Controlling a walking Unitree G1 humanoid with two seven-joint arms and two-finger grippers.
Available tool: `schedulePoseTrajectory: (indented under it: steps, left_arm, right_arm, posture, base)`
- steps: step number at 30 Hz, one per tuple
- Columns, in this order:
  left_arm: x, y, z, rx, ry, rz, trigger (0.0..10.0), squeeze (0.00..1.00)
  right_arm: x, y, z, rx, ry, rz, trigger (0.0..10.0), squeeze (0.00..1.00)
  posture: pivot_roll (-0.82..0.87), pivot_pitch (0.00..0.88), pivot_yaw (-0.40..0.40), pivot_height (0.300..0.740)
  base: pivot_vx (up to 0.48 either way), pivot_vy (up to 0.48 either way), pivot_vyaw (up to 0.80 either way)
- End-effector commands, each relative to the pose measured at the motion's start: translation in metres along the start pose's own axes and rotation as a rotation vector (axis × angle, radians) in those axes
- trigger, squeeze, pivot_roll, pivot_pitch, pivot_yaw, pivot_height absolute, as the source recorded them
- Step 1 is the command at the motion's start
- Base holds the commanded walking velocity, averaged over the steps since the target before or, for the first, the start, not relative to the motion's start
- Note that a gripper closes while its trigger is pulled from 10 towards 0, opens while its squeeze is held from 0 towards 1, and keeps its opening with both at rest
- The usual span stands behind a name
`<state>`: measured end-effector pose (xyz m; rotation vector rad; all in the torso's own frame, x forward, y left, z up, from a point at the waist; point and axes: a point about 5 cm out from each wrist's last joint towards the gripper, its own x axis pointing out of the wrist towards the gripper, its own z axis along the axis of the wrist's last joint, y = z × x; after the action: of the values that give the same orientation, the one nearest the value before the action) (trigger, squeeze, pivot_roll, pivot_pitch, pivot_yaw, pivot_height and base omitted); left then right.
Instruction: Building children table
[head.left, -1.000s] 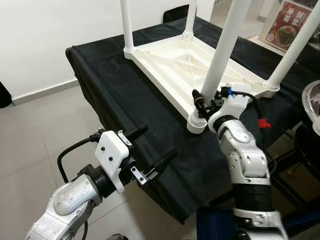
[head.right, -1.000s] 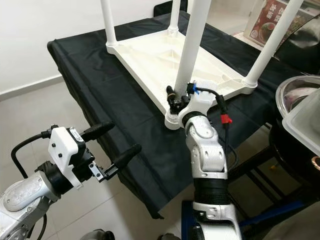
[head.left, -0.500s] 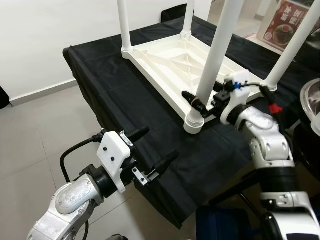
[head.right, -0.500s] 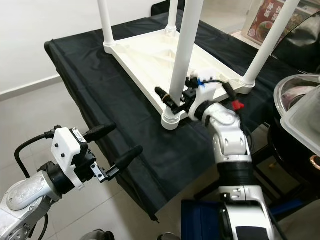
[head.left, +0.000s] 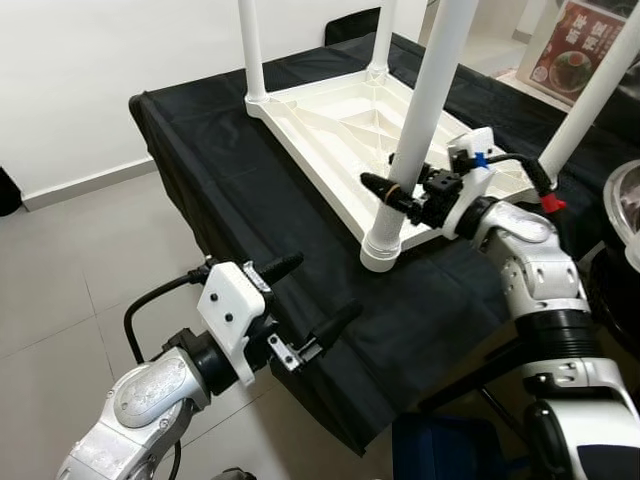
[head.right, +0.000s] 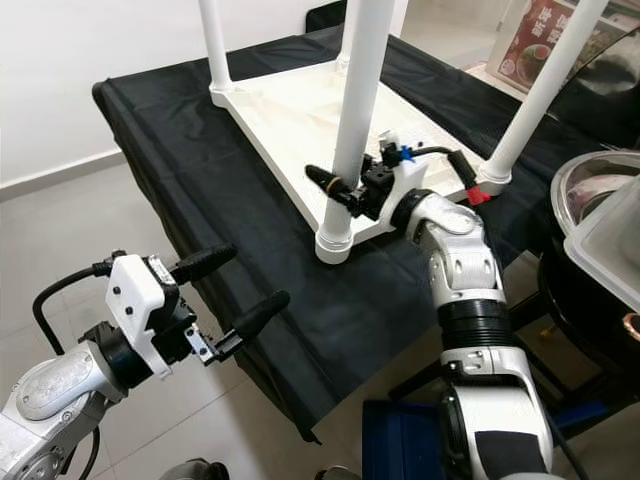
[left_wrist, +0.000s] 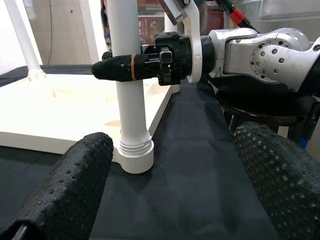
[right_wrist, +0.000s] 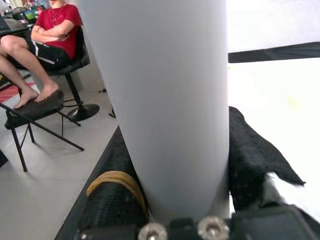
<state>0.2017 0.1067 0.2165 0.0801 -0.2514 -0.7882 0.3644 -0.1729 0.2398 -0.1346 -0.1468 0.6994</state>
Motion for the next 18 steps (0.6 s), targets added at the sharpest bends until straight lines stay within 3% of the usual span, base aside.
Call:
schedulePoseTrajectory:
  steps: [1, 3, 7, 8, 9, 10, 11, 12, 13, 14, 18]
  left_arm:
    - [0.0, 0.0, -0.002, 0.001, 0.007, -0.005, 10.0, 0.0]
    - [0.0, 0.0, -0.002, 0.002, 0.007, -0.004, 10.0, 0.0]
    - [0.0, 0.0, -0.002, 0.003, 0.007, -0.004, 10.0, 0.0]
    - [-0.001, 0.0, -0.002, 0.003, 0.008, -0.004, 10.0, 0.0]
    - [-0.001, 0.0, -0.002, 0.003, 0.008, -0.004, 10.0, 0.0]
    - [-0.001, 0.001, -0.002, 0.003, 0.009, -0.004, 10.0, 0.0]
    - [-0.001, 0.001, -0.002, 0.003, 0.009, -0.004, 10.0, 0.0]
    - [-0.002, 0.001, -0.002, 0.007, 0.01, -0.004, 10.0, 0.0]
    - [-0.002, 0.001, -0.002, 0.007, 0.01, -0.004, 10.0, 0.0]
    - [-0.002, 0.002, -0.002, 0.008, 0.01, -0.002, 10.0, 0.0]
    - [-0.002, 0.003, -0.001, 0.01, 0.006, 0.0, 10.0, 0.0]
  right_arm:
    - [-0.003, 0.001, -0.003, -0.024, 0.01, -0.037, 0.0, 0.0]
    - [-0.005, 0.01, -0.011, -0.034, 0.039, -0.151, 0.0, 0.0]
    - [-0.006, 0.012, -0.014, -0.05, 0.053, -0.205, 0.0, 0.0]
    - [-0.018, -0.001, -0.023, -0.116, 0.164, -0.563, 0.0, 0.0]
    - [-0.018, -0.001, -0.023, -0.116, 0.164, -0.563, 0.0, 0.0]
    - [-0.027, 0.003, -0.033, -0.127, 0.227, -0.704, 0.0, 0.0]
    - [-0.027, 0.003, -0.033, -0.127, 0.227, -0.704, 0.0, 0.0]
    - [-0.029, 0.015, -0.039, -0.091, 0.237, -0.775, 0.0, 0.0]
    - [-0.029, 0.015, -0.039, -0.091, 0.237, -0.775, 0.0, 0.0]
    - [-0.026, 0.027, -0.043, -0.056, 0.234, -0.777, 0.0, 0.0]
    - [-0.017, 0.034, -0.043, -0.013, 0.201, -0.732, 0.0, 0.0]
  posture:
    - [0.06, 0.1, -0.063, 0.74]
    - [0.06, 0.1, -0.064, 0.74]
    - [0.06, 0.1, -0.064, 0.74]
    - [0.06, 0.102, -0.059, 0.74]
    - [0.06, 0.102, -0.059, 0.74]
    - [0.06, 0.101, -0.067, 0.74]
    - [0.06, 0.101, -0.067, 0.74]
    - [0.06, 0.101, -0.063, 0.74]
    - [0.06, 0.101, -0.063, 0.74]
    - [0.05, 0.103, -0.052, 0.74]
    - [0.06, 0.099, -0.061, 0.74]
  base:
    - [0.0, 0.0, 0.0]
    - [0.0, 0.0, 0.0]
    - [0.0, 0.0, 0.0]
    - [0.0, 0.0, 0.0]
    - [0.0, 0.0, 0.0]
    - [0.0, 0.0, 0.0]
    - [0.0, 0.0, 0.0]
    - [0.0, 0.0, 0.0]
    - [0.0, 0.0, 0.0]
    - [0.0, 0.0, 0.0]
    - [0.0, 0.0, 0.0]
